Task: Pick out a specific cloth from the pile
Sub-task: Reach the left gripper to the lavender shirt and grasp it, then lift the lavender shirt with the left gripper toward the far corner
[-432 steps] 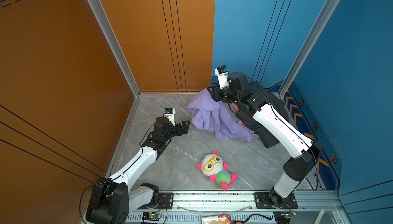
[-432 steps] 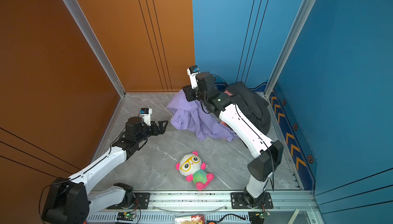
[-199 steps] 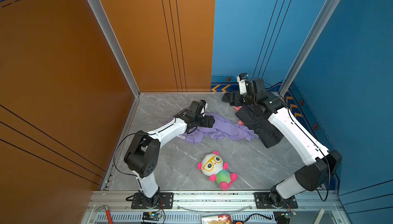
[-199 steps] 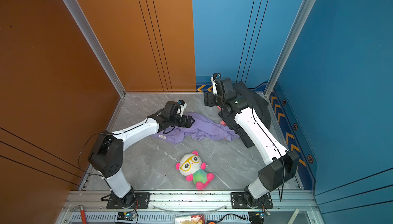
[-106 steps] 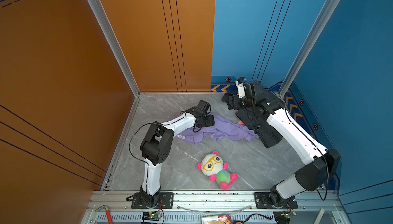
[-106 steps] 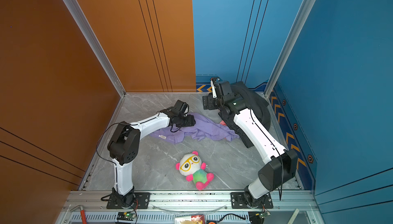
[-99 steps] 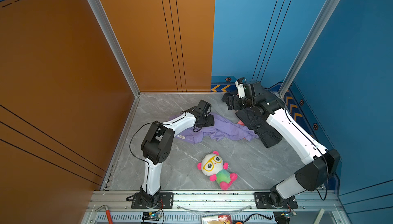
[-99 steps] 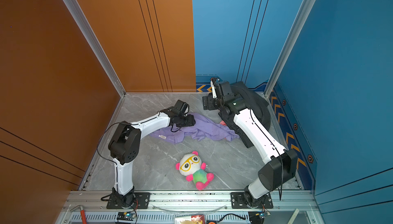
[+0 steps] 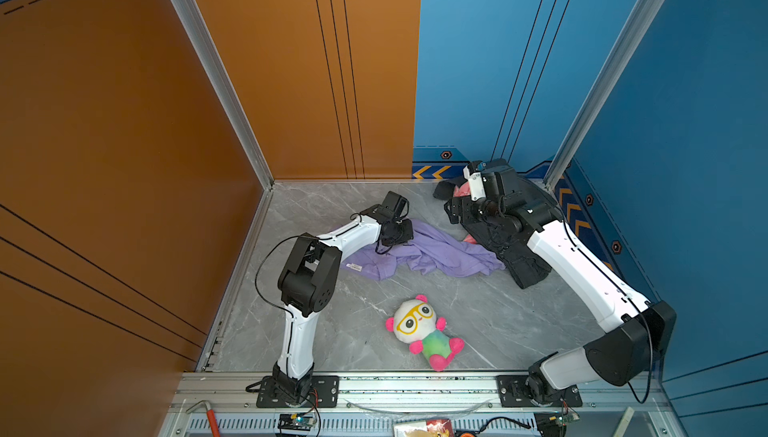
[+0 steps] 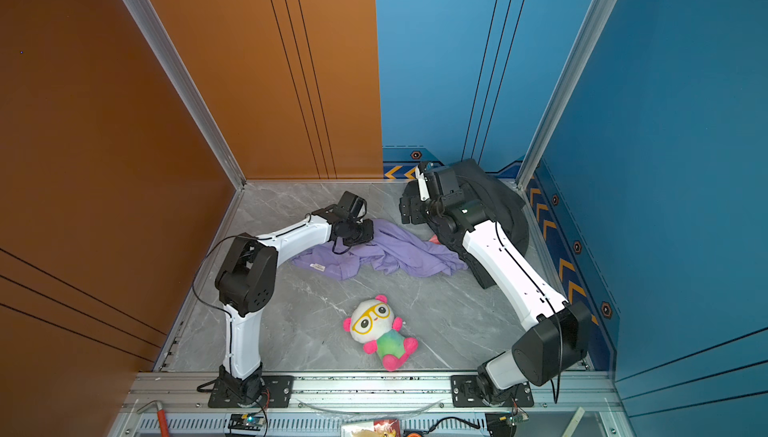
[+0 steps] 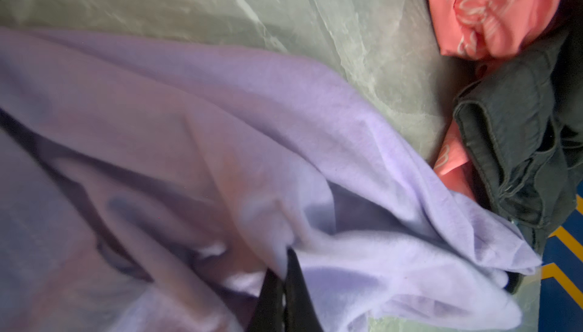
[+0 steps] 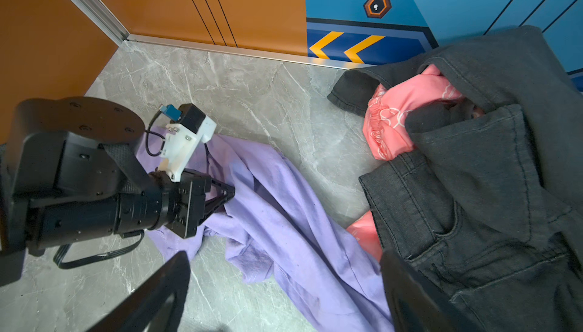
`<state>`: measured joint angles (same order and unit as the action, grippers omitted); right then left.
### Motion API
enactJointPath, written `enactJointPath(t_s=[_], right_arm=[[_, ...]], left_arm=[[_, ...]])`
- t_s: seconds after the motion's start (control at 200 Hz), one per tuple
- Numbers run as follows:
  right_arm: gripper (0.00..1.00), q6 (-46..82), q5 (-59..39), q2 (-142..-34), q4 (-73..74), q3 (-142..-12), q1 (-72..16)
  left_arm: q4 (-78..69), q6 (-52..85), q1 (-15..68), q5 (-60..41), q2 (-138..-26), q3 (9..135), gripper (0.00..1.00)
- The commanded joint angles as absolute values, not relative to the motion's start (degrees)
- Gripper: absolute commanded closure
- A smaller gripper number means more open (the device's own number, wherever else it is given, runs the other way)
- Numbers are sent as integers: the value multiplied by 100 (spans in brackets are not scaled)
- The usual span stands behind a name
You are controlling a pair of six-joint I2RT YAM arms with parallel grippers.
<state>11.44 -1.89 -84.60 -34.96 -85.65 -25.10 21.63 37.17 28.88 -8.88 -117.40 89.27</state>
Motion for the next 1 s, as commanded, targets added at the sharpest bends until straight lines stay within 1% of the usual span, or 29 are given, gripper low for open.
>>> enactJointPath(t_s=[0.0, 0.225, 0.44, 0.556, 0.721, 0.786, 0.841, 0.896, 0.996], right_arm=[[5, 1205, -317, -8293, -3510, -8445, -2479], [5, 1166, -356, -8312, -3343, -8455, -2479], [5, 1120, -413, -8402, -3217, -8523, -2479], [5, 1057, -430, -8480, -3208, -8643, -2470], [5, 972, -449, -8556, -3199, -8779, -2452], [5, 958, -450, -8548, -3199, -8767, -2444], [5, 962, -448, -8521, -3199, -8738, -2427], [5, 959, -440, -8497, -3199, -8689, -2422], [5, 967, -441, -8466, -3178, -8597, -2412]], left_arm=[[2241, 3785, 2606, -851, -11176, 9329, 100], [2241, 3814, 2048, -753, -10745, 10086, 100], [2242, 3886, 1336, -651, -10806, 11189, 100], [2248, 4056, 903, -836, -11160, 12275, 100], [2569, 4337, 373, -1166, -11922, 14565, 100], [2575, 4351, 229, -1150, -12031, 15050, 100], [2575, 4304, 125, -1127, -11970, 15106, 100], [2575, 4212, 46, -1129, -11782, 14809, 100], [2571, 3963, 9, -960, -11199, 13492, 100]])
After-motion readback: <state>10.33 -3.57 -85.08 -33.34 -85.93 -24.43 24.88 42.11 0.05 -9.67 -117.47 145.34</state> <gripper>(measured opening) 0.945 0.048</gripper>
